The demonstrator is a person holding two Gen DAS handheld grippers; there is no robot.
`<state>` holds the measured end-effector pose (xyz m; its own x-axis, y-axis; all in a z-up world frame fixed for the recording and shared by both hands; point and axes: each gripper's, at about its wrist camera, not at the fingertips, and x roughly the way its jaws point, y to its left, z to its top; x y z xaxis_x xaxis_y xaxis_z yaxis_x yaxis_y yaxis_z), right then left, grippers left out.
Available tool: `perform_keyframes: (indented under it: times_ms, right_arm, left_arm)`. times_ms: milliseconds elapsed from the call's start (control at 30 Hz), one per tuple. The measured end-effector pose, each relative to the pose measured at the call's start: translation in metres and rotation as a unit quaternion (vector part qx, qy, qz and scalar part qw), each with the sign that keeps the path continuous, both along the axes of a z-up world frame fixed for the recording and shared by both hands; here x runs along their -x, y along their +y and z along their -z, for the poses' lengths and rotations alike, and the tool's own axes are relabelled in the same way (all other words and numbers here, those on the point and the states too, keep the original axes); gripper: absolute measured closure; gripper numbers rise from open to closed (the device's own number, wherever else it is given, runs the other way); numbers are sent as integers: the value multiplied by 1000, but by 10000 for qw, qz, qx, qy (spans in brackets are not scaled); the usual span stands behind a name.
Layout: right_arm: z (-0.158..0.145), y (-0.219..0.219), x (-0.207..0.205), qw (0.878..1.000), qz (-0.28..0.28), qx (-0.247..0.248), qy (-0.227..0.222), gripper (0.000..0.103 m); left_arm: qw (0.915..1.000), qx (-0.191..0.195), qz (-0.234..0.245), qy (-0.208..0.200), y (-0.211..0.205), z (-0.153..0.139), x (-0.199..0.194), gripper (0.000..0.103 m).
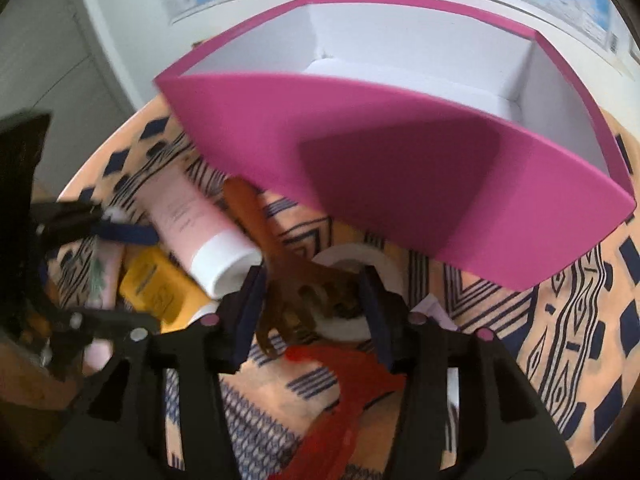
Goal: Organize rigid objects
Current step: 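Grasp the brown wooden comb by its toothed head with the right gripper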
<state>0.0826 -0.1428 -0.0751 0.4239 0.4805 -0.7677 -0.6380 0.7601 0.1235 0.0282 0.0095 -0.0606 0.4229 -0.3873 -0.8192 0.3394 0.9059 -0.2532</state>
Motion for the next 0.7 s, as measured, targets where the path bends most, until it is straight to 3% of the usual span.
perform_keyframes:
  times_ms: [133, 167, 200, 300, 433, 500, 700]
  right_arm:
    - [0, -1, 18, 9996, -225, 171, 7, 75]
    - [1, -2, 21, 9994, -325, 95, 121, 88]
    - [4, -3, 25, 9980, -525, -46, 344, 92]
    - [8, -3, 33, 9977, -582, 57, 356, 92]
    - [-12, -12, 20, 9985, -409, -349, 139, 90]
    - [-20, -5, 14, 9987, -431, -268, 3, 79]
    - [-5, 37, -5, 9924, -995, 730, -20, 77]
  left_arm:
    - [10000, 42, -81, 31, 4, 1, -3, 22]
    - [9999, 69, -93, 43, 4, 1, -3, 22]
    - [9999, 95, -82, 57, 4, 1, -4, 22]
    - [9999, 148, -44, 63, 3, 0, -2, 22]
    - [9998, 182, -19, 21, 0, -4, -1, 22]
    - [9998, 178, -7, -31, -1, -7, 0, 22]
    - [9999, 142, -67, -53, 0, -8, 2, 22]
